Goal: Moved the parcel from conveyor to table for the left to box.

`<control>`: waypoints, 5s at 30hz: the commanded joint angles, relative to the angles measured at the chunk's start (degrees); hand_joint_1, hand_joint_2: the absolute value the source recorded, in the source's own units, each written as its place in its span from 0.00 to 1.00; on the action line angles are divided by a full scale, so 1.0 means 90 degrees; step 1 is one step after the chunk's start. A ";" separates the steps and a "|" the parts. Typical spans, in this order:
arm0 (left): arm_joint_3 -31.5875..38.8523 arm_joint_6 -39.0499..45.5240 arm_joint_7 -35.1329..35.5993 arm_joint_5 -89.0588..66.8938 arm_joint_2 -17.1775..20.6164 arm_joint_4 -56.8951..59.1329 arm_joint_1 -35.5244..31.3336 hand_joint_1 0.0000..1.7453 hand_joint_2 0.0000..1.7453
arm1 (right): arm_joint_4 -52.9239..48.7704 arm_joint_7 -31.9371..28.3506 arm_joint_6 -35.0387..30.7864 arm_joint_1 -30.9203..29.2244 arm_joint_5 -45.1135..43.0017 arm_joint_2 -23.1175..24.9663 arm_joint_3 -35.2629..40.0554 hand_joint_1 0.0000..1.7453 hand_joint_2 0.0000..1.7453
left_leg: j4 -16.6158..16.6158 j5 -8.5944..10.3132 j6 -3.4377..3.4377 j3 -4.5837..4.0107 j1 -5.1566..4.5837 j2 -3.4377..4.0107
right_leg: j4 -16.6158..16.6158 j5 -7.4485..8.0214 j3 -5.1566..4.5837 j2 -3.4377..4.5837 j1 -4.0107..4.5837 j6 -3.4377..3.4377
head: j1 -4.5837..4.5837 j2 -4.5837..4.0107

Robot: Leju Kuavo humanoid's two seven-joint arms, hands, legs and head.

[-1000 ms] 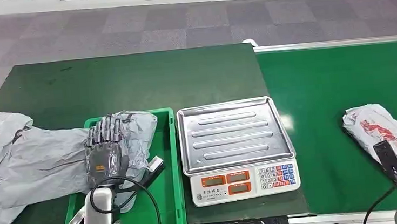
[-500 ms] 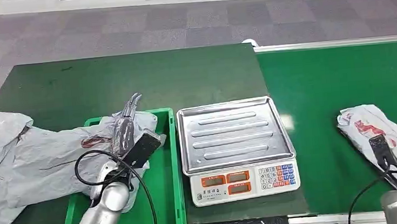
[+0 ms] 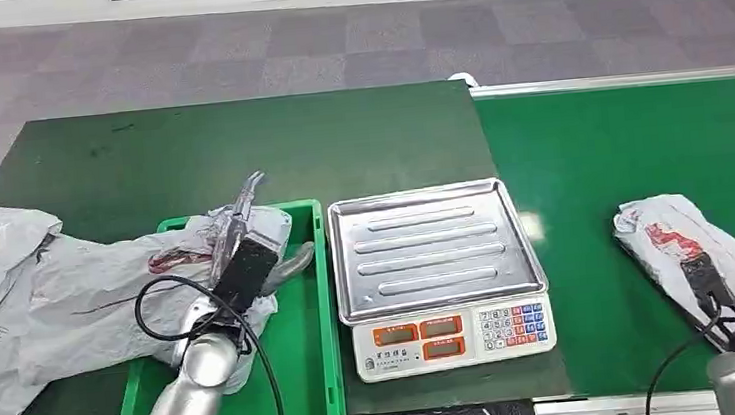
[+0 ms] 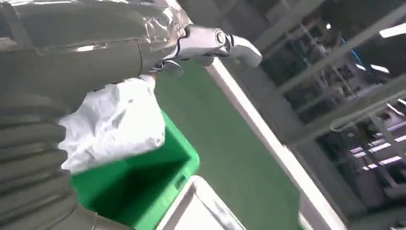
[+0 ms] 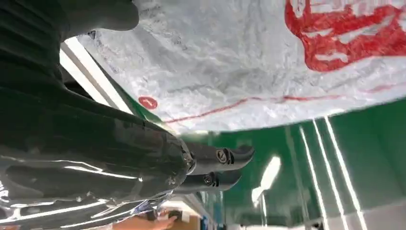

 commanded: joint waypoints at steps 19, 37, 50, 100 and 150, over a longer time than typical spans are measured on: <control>0.0041 -0.1272 -0.0249 0.1270 -0.0347 0.0260 -0.0298 0.00 1.00 | 0.0428 0.0222 0.2841 0.0030 -0.0572 0.0457 -0.1171 1.00 1.00 | -0.0012 -0.0008 0.0004 0.0060 0.0039 0.0006 | -0.0075 0.0013 0.0094 -0.0003 0.0040 0.0006 | -0.0002 0.0000; 0.0282 -0.2802 -0.0001 0.3152 -0.0468 0.1233 -0.0661 0.00 1.00 | 0.0033 -0.0029 0.2879 0.0231 -0.0624 0.0607 -0.1430 1.00 1.00 | 0.0006 -0.0014 0.0023 0.0067 0.0038 -0.0012 | -0.0073 0.0005 0.0113 -0.0018 0.0039 0.0023 | -0.0002 0.0000; -0.0089 -0.2146 -0.0220 0.2454 -0.0569 0.1683 -0.0936 0.00 1.00 | -0.5943 -0.1269 0.1455 0.1800 -0.2429 0.1660 -0.1175 1.00 1.00 | 0.0009 -0.0022 0.0011 0.0034 0.0013 -0.0013 | -0.0033 -0.0014 0.0061 -0.0020 0.0012 0.0014 | 0.0000 0.0000; -0.0506 -0.1030 -0.0832 0.2031 -0.0412 0.2251 -0.1582 0.00 1.00 | -0.5117 -0.0886 0.2855 0.1277 -0.1866 0.0576 0.6739 0.00 1.00 | -0.0005 -0.0010 -0.0012 0.0031 0.0022 0.0005 | -0.0024 -0.0003 0.0039 -0.0003 0.0020 0.0002 | -0.0002 0.0000; -0.3187 -0.1175 -0.0076 -0.1517 -0.1171 0.5226 -0.3373 0.00 1.00 | -0.4576 -0.2442 0.3311 0.0174 -0.7040 0.0935 0.2944 0.00 1.00 | 0.0011 -0.0001 0.0002 0.0013 0.0010 -0.0003 | -0.0014 0.0012 0.0023 -0.0008 0.0011 0.0002 | 0.0000 0.0000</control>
